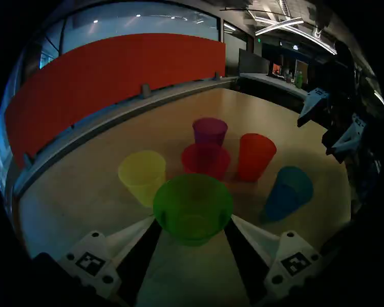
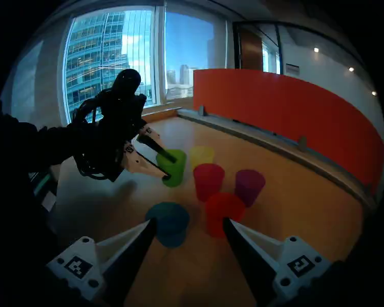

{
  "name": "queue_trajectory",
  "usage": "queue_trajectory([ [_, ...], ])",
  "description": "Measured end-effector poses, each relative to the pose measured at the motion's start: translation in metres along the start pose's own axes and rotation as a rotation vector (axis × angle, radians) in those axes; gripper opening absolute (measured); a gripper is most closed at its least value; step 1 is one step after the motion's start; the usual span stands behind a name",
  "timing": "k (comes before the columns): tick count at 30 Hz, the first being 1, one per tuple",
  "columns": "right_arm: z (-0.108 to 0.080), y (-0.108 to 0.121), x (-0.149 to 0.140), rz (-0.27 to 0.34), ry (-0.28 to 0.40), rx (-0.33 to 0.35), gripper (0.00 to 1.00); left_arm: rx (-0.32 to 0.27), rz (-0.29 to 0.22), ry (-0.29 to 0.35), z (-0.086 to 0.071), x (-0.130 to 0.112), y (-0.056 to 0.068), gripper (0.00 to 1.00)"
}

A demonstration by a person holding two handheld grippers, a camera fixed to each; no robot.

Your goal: Pour water

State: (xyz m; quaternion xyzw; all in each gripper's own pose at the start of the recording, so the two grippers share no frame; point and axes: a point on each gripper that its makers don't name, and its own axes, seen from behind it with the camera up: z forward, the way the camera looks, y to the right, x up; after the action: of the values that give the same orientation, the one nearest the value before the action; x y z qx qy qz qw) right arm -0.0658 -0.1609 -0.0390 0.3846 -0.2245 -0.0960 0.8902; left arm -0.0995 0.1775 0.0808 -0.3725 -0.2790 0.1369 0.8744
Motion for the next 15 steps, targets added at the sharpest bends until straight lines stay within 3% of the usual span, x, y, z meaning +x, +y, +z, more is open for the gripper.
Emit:
queue_trajectory([
  [15, 0.008, -0.012, -0.017, -0.020, -0.028, 0.013, 0.99, 0.031, 0.015, 0.119, -0.033, 0.040, -0.004, 0.82],
])
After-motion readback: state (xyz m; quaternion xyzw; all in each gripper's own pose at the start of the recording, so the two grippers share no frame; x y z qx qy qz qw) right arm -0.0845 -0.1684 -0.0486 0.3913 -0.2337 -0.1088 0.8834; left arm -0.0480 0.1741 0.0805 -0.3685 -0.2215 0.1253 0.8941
